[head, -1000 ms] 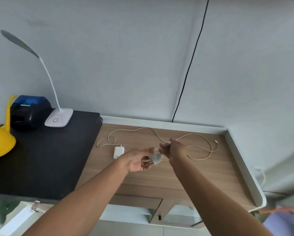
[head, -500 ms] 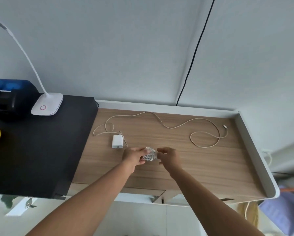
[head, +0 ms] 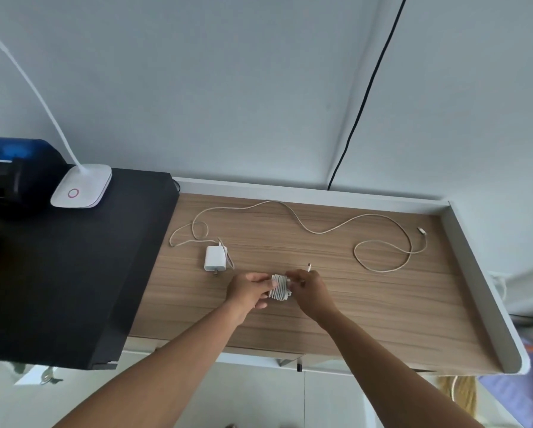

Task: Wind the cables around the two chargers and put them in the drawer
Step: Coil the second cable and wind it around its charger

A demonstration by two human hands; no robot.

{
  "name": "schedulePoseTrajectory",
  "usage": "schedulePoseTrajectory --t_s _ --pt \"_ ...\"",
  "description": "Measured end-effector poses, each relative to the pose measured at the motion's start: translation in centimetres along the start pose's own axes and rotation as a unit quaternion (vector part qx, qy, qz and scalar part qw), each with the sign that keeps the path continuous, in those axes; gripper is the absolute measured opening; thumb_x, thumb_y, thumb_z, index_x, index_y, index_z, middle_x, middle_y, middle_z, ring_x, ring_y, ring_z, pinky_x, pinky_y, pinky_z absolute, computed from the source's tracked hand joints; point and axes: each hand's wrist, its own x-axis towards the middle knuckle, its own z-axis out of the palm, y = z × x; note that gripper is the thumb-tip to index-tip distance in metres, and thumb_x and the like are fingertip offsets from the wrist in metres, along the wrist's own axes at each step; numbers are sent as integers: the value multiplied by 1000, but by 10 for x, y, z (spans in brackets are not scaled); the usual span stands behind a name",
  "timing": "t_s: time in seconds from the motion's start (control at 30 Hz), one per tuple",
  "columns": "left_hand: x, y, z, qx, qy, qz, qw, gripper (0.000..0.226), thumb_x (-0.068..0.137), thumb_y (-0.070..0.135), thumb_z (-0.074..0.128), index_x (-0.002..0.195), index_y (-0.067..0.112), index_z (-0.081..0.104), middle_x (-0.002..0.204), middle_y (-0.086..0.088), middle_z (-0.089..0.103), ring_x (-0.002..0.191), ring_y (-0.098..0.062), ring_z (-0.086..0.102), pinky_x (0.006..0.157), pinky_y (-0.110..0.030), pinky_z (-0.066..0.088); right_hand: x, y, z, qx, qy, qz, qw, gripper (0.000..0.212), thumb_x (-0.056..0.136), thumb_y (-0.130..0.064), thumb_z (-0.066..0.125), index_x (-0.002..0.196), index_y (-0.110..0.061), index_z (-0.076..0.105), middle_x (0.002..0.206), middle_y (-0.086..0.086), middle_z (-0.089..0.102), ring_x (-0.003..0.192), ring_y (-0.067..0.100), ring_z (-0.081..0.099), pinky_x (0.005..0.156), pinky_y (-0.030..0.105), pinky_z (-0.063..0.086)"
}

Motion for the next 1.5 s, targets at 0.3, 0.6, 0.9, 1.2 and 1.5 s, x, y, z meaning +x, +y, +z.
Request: schedulePoseTrajectory --t_s 0.3,0.6,0.9,1.2,1.5 --pt "-10 -1 -40 34 29 29 999 8 87 21 70 96 20 70 95 2 72 79 -13 67 58 -24 53 9 -3 -8 -31 27 7 999 28 79 -21 73 107 -24 72 116 10 61 81 15 64 88 30 52" --pt "2 13 -99 166 210 29 963 21 81 34 66 100 25 62 99 3 68 87 -21 64 75 -32 52 2 -60 14 -227 131 -66 963 38 89 -34 59 126 -28 57 139 4 41 131 23 37 106 42 24" --pt "39 27 -106 260 181 20 948 68 68 54 76 126 23 56 121 2 64 106 -21 63 89 -42 52 47 -154 58 -95 -54 -35 993 56 88 -44 63 131 -9 57 127 8 64 121 25 57 98 32 43" --pt "28 26 -114 222 86 35 971 57 67 15 82 117 25 54 114 4 63 97 -18 60 82 -33 54 63 -146 42 -162 -63 -41 984 27 92 -8 50 102 -10 75 105 8 72 102 27 65 83 29 47" --pt "-31 59 -145 77 -150 54 984 43 86 13 71 123 33 61 119 -9 60 90 -21 61 70 -29 53 49 -182 -19 -110 -15 -119 987 12 83 -33 69 72 -28 68 67 -8 64 68 15 59 62 27 43"
